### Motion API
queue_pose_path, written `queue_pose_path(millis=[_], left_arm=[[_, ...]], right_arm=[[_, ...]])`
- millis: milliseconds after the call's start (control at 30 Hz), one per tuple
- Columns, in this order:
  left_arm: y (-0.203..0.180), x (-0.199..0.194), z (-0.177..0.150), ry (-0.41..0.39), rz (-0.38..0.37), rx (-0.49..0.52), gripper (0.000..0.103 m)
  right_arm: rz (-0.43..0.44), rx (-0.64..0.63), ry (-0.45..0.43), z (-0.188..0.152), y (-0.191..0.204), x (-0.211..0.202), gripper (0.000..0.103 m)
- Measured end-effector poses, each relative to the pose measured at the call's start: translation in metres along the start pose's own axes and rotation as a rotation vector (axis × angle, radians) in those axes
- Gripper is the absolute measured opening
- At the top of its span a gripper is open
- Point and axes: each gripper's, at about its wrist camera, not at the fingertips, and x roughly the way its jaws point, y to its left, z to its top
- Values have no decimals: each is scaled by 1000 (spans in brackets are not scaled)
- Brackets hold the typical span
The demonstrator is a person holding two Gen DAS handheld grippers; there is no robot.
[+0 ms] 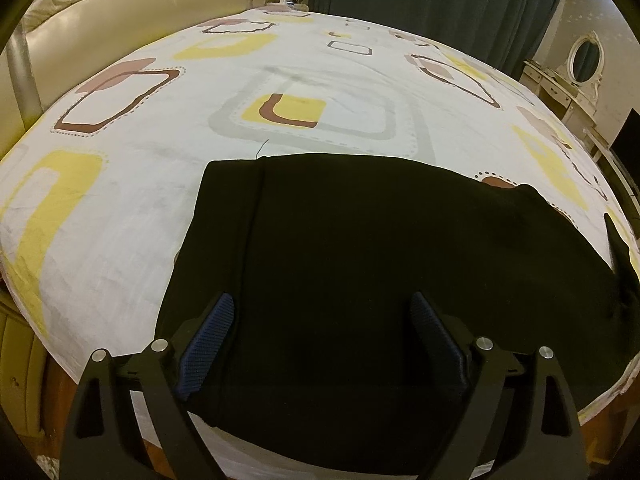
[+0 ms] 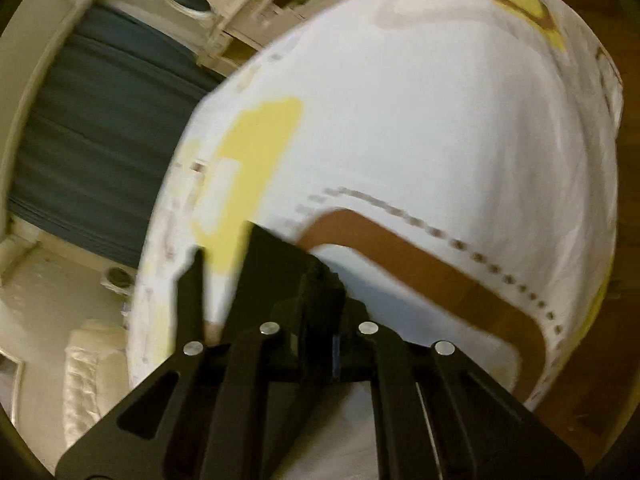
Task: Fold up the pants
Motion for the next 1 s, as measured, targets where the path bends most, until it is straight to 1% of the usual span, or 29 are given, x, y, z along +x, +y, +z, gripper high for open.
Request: queue_pose_path(millis=[33, 100, 133, 167, 200, 233, 267, 333, 400, 467, 500, 567, 600, 633, 667, 700, 733, 800, 867, 933, 967, 1000], left_arm=[[0, 0, 0, 0, 0, 2, 89], [1, 1, 1, 3, -2, 3, 89], [1, 1, 1, 5, -3, 1, 89], [1, 1, 2, 7, -5, -1, 89], [1, 1, 2, 9, -5, -2, 89], [1, 1, 3, 12, -4, -1, 89], [1, 1, 3, 14, -4, -2, 89], [0, 1, 4, 23, -3, -3, 89], [0, 2, 5, 32, -3, -6, 89], [0, 2, 6, 39, -2, -9, 89], [0, 2, 6, 41, 0, -8, 89], [-1, 3, 6, 45, 2, -8, 89], [-1, 3, 6, 49, 3, -8, 90], [-1, 3, 7, 53, 4, -7, 90], [-1, 4, 7, 56, 4, -7, 90], [-1, 4, 7, 58, 4, -10, 90], [-1, 4, 7, 59, 6, -10, 90], [-2, 4, 7, 62, 10, -6, 90], [-2, 5, 7, 64, 11, -6, 90], [-2, 5, 8, 67, 10, -7, 90], [-2, 5, 8, 68, 10, -7, 91], [-1, 5, 7, 68, 10, -7, 91]], right_arm=[[28, 25, -4, 1, -4, -2, 8], [32, 65, -32, 2, -9, -10, 13], [-17, 77, -76, 4, -8, -18, 16], [-91, 68, -117, 6, -3, -26, 18], [-172, 34, -154, 6, 10, -33, 27], [-204, -1, -172, 4, 22, -32, 34], [-214, -55, -179, 0, 41, -32, 43], [-202, -186, -159, -8, 89, -21, 46], [-183, -313, -115, -15, 143, 6, 54], [-155, -439, -39, -35, 202, 45, 58], [-153, -468, -19, -42, 216, 54, 58], [-184, -553, 38, -62, 254, 94, 58], [-218, -582, 61, -65, 280, 124, 58], [-251, -604, 81, -76, 292, 143, 58], [-276, -620, 94, -82, 294, 156, 58], [-328, -646, 99, -89, 307, 178, 58], [-362, -660, 100, -95, 317, 188, 58], [-439, -675, 101, -97, 323, 214, 60], [-520, -688, 100, -101, 323, 229, 62], [-585, -712, 98, -106, 323, 238, 67], [-607, -719, 106, -107, 322, 244, 70], [-619, -716, 120, -108, 321, 248, 70]])
